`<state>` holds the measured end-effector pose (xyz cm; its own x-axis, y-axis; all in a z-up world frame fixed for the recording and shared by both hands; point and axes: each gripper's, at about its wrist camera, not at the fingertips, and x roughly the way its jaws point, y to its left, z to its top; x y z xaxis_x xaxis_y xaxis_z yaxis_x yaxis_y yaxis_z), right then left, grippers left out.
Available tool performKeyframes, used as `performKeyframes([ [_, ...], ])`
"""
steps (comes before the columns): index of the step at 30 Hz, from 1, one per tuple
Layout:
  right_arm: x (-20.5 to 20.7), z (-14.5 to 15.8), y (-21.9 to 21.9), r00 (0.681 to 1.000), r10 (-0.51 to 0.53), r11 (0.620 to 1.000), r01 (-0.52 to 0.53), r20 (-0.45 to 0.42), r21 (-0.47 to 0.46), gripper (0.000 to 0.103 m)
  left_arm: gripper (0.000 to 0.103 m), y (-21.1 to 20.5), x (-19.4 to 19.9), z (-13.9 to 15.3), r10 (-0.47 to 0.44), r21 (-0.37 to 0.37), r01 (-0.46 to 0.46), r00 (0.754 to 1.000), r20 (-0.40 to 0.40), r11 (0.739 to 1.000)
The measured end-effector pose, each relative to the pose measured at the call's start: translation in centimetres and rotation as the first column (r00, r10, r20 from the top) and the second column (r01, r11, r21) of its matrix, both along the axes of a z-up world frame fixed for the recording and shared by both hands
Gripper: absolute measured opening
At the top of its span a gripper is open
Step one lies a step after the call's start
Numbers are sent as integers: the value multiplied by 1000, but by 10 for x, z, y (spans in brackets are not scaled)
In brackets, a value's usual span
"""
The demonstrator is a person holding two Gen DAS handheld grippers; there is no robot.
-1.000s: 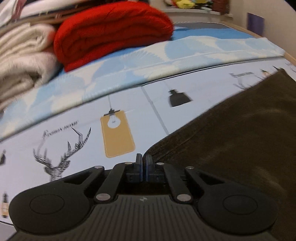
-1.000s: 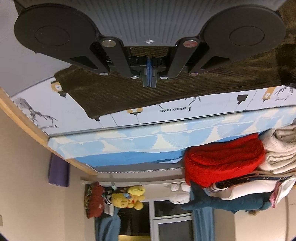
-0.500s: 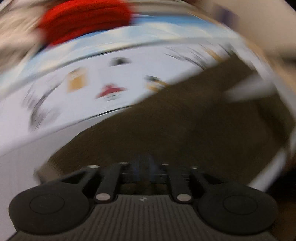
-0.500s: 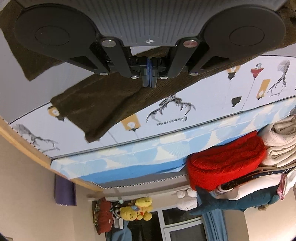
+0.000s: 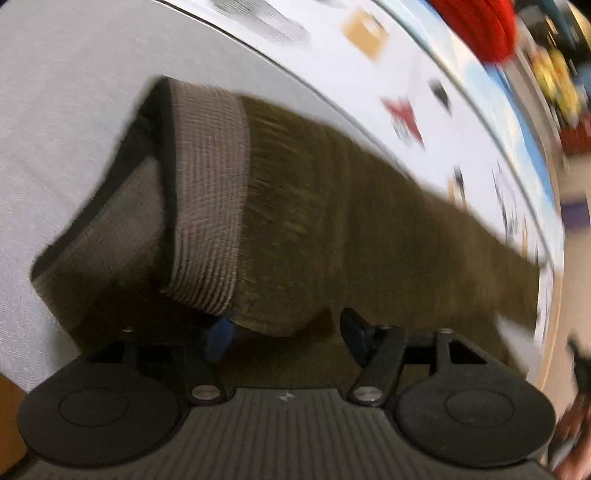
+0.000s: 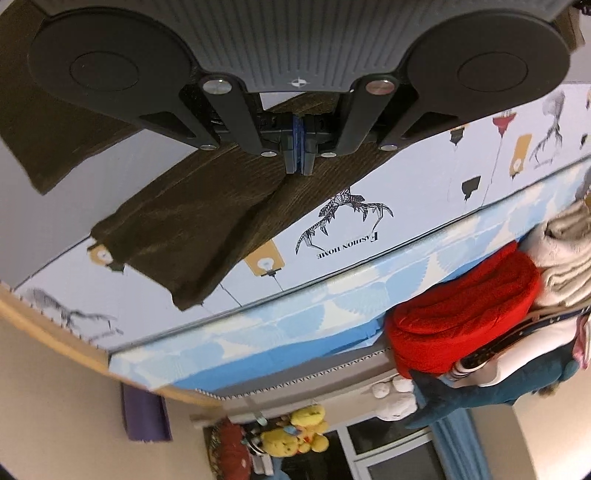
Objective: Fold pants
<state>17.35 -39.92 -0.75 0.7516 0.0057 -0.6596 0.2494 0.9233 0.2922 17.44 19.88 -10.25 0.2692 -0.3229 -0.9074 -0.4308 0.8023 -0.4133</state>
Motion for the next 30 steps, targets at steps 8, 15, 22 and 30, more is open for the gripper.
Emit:
performKeyframes([
  [8, 38, -30, -34, 992, -121, 975, 125, -33, 185, 21, 18, -3, -3, 26, 84, 175, -95, 994, 75, 980],
  [15, 90, -86, -67, 971, -220, 919, 238, -92, 315, 24, 12, -7, -6, 64, 130, 280, -198, 962, 241, 939],
  [22, 131, -134, -75, 946, -286, 873, 323, -152, 364, 36, 18, 8, 16, 53, 196, 194, -228, 965, 173, 954],
  [30, 159, -144, -68, 955, -269, 909, 295, -125, 294, 26, 22, 22, 21, 25, 248, 143, -251, 968, 39, 957],
])
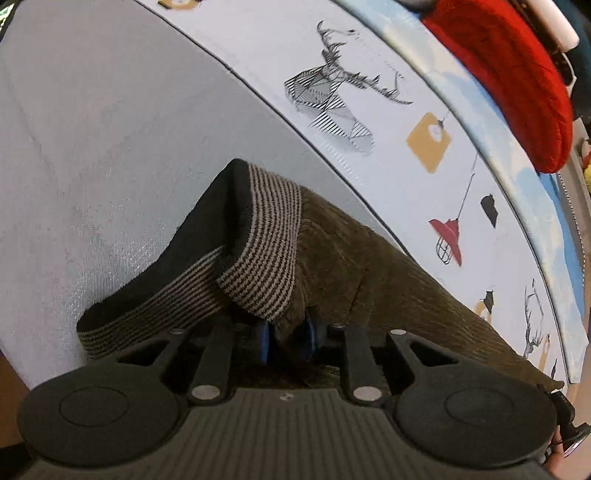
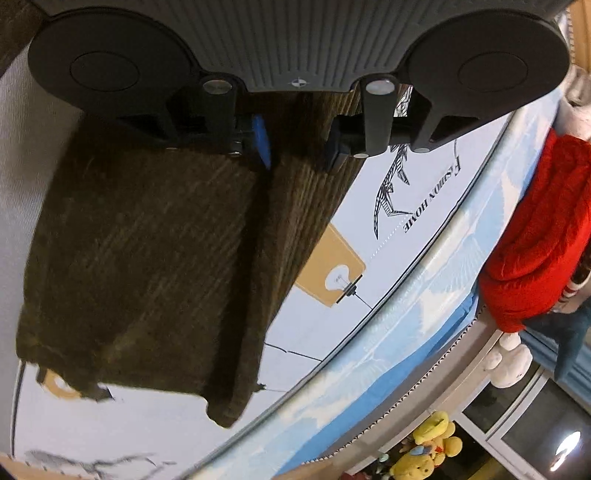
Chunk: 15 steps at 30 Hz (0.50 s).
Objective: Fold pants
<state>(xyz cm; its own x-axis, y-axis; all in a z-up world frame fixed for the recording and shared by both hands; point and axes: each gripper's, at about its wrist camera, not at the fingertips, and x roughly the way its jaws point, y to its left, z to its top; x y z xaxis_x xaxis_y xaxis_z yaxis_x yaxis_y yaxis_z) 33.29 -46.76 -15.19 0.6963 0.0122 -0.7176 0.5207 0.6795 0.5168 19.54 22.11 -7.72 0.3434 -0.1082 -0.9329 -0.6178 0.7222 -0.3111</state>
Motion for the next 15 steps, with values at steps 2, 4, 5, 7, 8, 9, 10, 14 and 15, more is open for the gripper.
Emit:
performKeyframes([
  [2, 0, 5, 1, 1000, -4, 1000, 4, 4, -19, 10, 22, 0, 2, 0, -2, 1, 2, 1000, -4, 1000],
  [4, -3, 16, 2, 1000, -6, 1000, 7, 30, -30, 5, 20, -1, 2, 1, -14, 10, 14, 1000, -5, 1000],
  [5, -6, 23, 2, 999, -5, 999, 7, 38, -36, 4, 17, -3, 3, 3, -23, 17, 23, 1000, 1, 1000],
  [7, -15, 38, 2, 999, -9, 999, 11, 51, -45, 4, 15, -4, 2, 8, -35, 26, 35, 999, 22, 999],
  [8, -23, 47, 2, 998, -12, 999, 15, 61, -44, 4, 13, -3, 0, 10, -39, 27, 38, 999, 35, 999],
  [9, -30, 56, 1, 998, -14, 999, 16, 69, -38, 4, 13, -2, -2, 13, -41, 27, 40, 998, 43, 999],
  [10, -38, 66, -1, 997, -13, 999, 15, 78, -28, 4, 12, -1, -5, 16, -46, 25, 44, 998, 52, 999],
  [14, -89, 108, -7, 994, 19, 999, -15, 105, -42, 3, 9, 3, -21, 34, -86, 45, 81, 990, 115, 996],
  [15, -104, 115, -8, 994, 23, 999, -19, 107, -43, 3, 9, 5, -26, 40, -93, 64, 85, 986, 136, 994],
])
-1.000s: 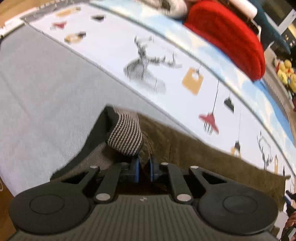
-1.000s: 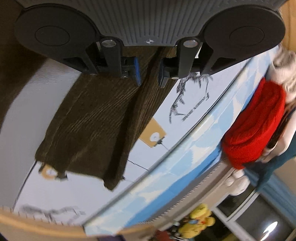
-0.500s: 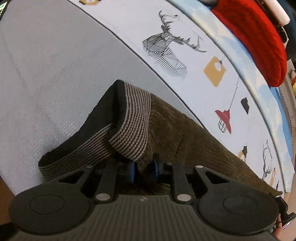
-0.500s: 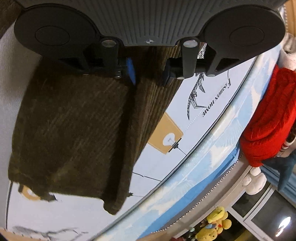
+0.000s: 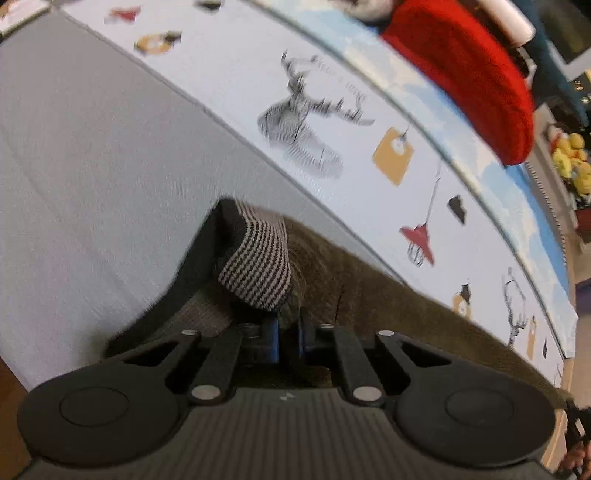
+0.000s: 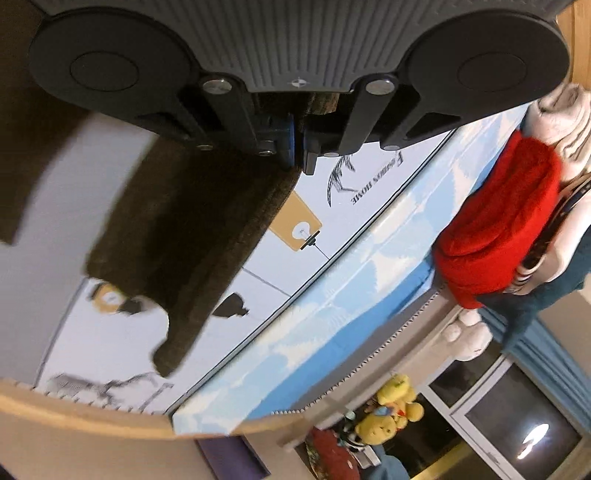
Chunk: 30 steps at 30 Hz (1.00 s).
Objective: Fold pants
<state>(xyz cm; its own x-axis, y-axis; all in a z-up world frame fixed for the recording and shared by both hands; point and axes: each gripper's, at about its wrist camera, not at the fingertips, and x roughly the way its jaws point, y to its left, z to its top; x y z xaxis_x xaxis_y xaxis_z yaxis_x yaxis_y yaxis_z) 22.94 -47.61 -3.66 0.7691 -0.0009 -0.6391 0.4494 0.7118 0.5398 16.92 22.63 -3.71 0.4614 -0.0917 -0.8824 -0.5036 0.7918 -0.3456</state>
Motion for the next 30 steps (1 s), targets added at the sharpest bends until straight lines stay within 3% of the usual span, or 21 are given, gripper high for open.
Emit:
performKeyframes([
  [4, -70, 16, -4, 1000, 20, 1000, -20, -23, -12, 3, 7, 3, -25, 21, -55, 76, 50, 996, 67, 996],
  [6, -107, 13, -6, 995, 41, 999, -42, -86, -13, 3, 7, 5, -37, 25, -79, 96, 72, 994, 75, 993],
  [8, -136, -1, -12, 982, 61, 998, -58, -179, 22, 3, 7, 10, -45, 22, -97, 113, 91, 994, 49, 989],
  [11, -171, -45, -24, 931, 108, 987, -58, -349, 149, 3, 7, 19, -48, 8, -124, 125, 126, 992, -21, 984],
  [13, -184, -68, -35, 904, 142, 972, -49, -402, 231, 4, 8, 25, -45, -6, -141, 95, 148, 987, -79, 984],
  [16, -195, -76, -57, 923, 101, 979, -25, -371, 205, 7, 11, 25, -38, -20, -162, 83, 175, 977, -135, 981],
  [18, -202, -80, -83, 933, 5, 982, 65, -361, 180, 7, 17, 31, -37, -26, -130, 44, 138, 980, -150, 990],
  [20, -213, -82, -113, 935, -127, 958, 202, -330, 202, 10, 27, 38, -37, -29, -93, -6, 93, 985, -147, 996],
  [21, -218, -83, -125, 933, -184, 944, 255, -309, 209, 13, 29, 41, -37, -29, -84, -24, 81, 986, -143, 996],
  [23, -224, -85, -144, 924, -254, 922, 320, -286, 217, 30, 37, 42, -35, -30, -70, -38, 65, 987, -142, 997],
  [27, -224, -95, -166, 911, -329, 868, 396, -249, 300, 31, 39, 39, -29, -32, -56, -27, 52, 985, -163, 998],
  [30, -213, -100, -171, 910, -336, 866, 400, -242, 299, 31, 39, 37, -23, -34, -50, -23, 46, 984, -174, 999],
])
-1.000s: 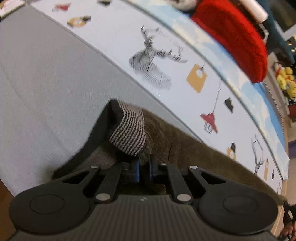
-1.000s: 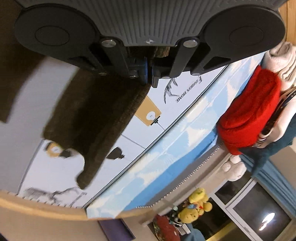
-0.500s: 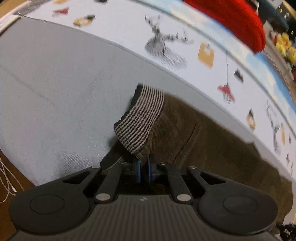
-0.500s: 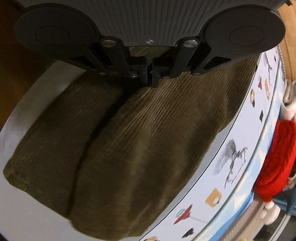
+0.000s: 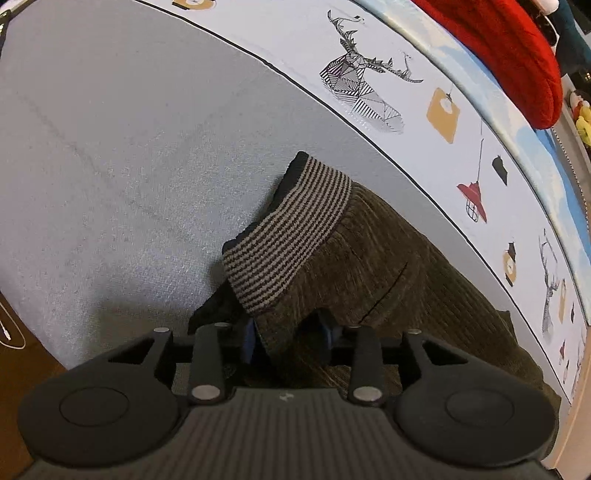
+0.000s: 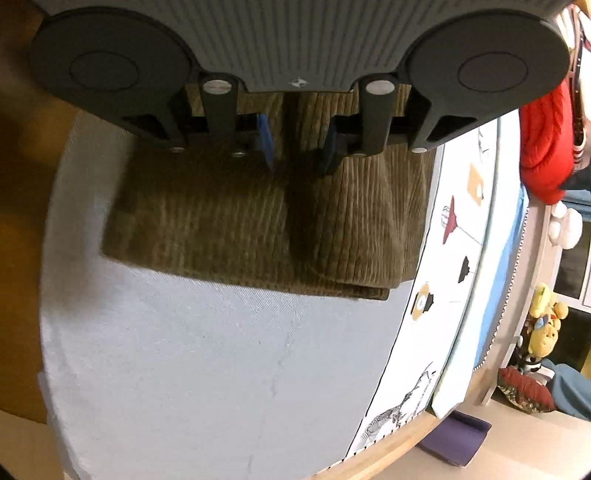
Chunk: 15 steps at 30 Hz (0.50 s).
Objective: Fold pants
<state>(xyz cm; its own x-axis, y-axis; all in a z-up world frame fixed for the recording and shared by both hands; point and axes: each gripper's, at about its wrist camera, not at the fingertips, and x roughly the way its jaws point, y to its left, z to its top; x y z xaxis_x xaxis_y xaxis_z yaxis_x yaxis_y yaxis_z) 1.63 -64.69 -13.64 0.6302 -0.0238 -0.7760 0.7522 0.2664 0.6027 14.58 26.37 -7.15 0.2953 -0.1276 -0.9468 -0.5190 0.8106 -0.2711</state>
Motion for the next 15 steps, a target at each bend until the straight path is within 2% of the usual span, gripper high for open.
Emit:
performKeyframes([
  [3, 10, -7, 1, 1000, 9, 1000, -9, -20, -13, 31, 39, -2, 3, -2, -7, 13, 7, 1000, -11, 1000],
  [5, 18, 1, 7, 1000, 18, 998, -17, 5, -62, 32, 39, -3, 3, -1, -17, 21, 17, 1000, -9, 1000],
  [7, 15, 20, 8, 989, 83, 989, -67, 125, -129, 32, 39, -4, 2, -1, -24, 22, 24, 1000, -7, 999],
  [8, 17, 33, 13, 970, 136, 978, -99, 201, -183, 31, 39, -3, 1, -1, -24, 20, 25, 1000, -7, 999],
  [9, 17, 39, 16, 963, 162, 966, -111, 214, -235, 29, 39, -3, 1, -2, -24, 16, 24, 1000, -8, 1000],
  [10, 18, 40, 17, 973, 163, 956, -115, 166, -268, 30, 39, -2, 0, -2, -24, 13, 24, 1000, -8, 1000],
  [11, 18, 33, 16, 989, 128, 961, -106, 71, -256, 31, 39, -1, 0, -2, -25, 13, 25, 1000, -8, 1000],
  [13, 11, 18, 8, 998, 37, 981, -45, -46, -187, 31, 39, -3, 1, -2, -27, 15, 27, 1000, -9, 1000],
  [15, 5, 14, 5, 999, 8, 989, -13, -38, -147, 31, 39, -3, 1, -2, -34, 20, 34, 999, -10, 999],
])
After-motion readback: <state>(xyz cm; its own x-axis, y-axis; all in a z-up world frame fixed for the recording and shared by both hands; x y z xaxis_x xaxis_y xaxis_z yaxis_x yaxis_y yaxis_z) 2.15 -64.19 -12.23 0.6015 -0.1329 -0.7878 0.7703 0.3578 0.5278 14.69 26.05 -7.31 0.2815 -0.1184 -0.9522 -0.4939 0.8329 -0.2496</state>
